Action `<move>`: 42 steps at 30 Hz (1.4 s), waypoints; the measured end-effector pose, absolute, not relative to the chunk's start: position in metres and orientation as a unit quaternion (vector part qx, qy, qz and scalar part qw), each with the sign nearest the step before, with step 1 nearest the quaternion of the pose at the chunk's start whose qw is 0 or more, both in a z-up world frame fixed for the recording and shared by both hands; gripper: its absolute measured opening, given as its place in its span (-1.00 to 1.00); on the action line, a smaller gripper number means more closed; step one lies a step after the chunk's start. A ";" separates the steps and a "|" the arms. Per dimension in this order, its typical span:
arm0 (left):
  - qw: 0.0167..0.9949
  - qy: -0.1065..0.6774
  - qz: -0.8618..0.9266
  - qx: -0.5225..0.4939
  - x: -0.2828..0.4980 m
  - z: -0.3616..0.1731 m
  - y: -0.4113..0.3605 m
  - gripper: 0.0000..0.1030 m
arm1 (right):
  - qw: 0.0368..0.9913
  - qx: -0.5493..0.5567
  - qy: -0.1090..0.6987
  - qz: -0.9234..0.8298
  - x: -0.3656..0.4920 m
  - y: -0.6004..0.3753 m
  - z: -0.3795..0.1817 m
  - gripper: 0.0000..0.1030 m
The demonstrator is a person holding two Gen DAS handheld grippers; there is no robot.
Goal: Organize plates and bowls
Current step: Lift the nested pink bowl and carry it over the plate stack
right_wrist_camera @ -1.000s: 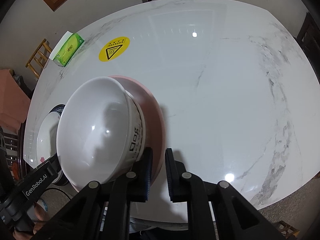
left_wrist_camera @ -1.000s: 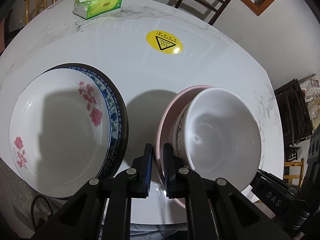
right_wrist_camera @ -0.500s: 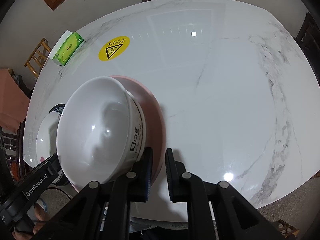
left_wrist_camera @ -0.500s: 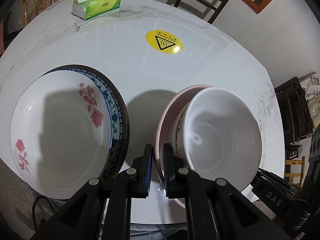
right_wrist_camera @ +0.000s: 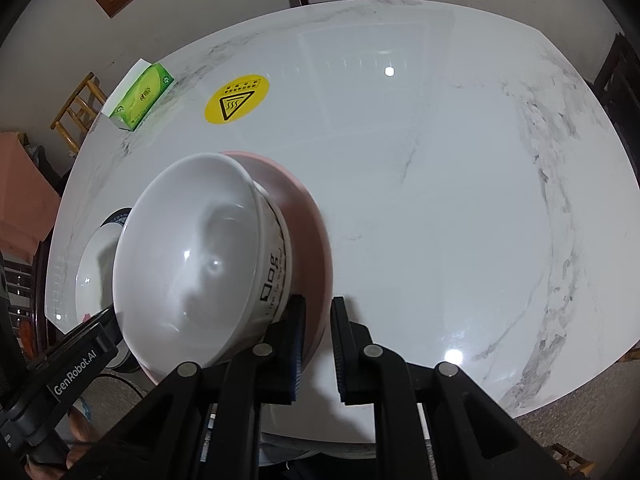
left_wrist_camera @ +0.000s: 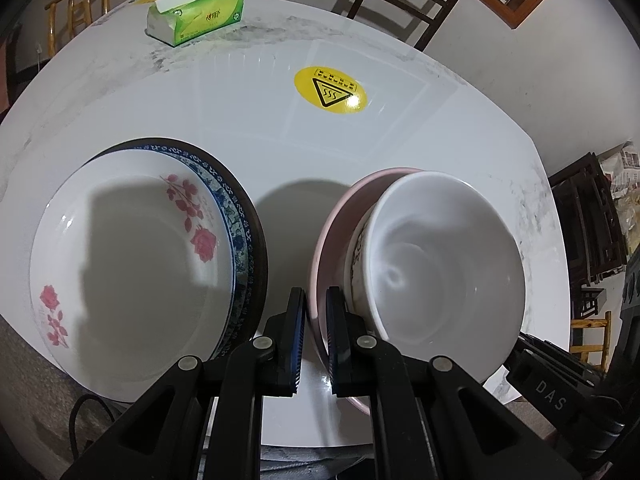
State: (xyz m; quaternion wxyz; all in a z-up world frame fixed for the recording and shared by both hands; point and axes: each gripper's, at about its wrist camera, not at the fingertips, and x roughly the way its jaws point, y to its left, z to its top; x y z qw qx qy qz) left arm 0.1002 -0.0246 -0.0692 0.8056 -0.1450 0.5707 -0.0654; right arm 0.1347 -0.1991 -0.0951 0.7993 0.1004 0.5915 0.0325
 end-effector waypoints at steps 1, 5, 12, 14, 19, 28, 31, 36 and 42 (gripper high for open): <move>0.806 0.571 -0.065 -0.146 0.100 -0.068 -0.023 -0.88 | 0.800 0.099 0.591 0.033 0.135 -0.198 -0.094 -0.75; 0.808 0.567 -0.064 -0.147 0.100 -0.062 -0.019 -0.88 | 0.802 0.096 0.588 0.037 0.135 -0.195 -0.087 -0.75; 0.813 0.559 -0.058 -0.149 0.097 -0.050 -0.009 -0.88 | 0.807 0.087 0.582 0.046 0.134 -0.182 -0.075 -0.75; 0.815 0.558 -0.055 -0.149 0.095 -0.047 -0.005 -0.88 | 0.808 0.083 0.581 0.050 0.133 -0.177 -0.071 -0.75; 0.819 0.553 -0.046 -0.150 0.090 -0.038 0.005 -0.88 | 0.810 0.078 0.578 0.060 0.132 -0.167 -0.063 -0.75; 0.829 0.537 -0.027 -0.155 0.083 -0.022 0.030 -0.88 | 0.813 0.064 0.573 0.083 0.134 -0.140 -0.048 -0.75; 0.830 0.534 -0.019 -0.160 0.081 -0.018 0.042 -0.88 | 0.813 0.056 0.572 0.091 0.135 -0.127 -0.045 -0.75; 0.832 0.530 -0.007 -0.166 0.078 -0.015 0.060 -0.88 | 0.813 0.045 0.571 0.104 0.136 -0.106 -0.042 -0.75; 0.833 0.525 0.010 -0.175 0.073 -0.013 0.084 -0.88 | 0.809 0.036 0.574 0.120 0.137 -0.081 -0.043 -0.75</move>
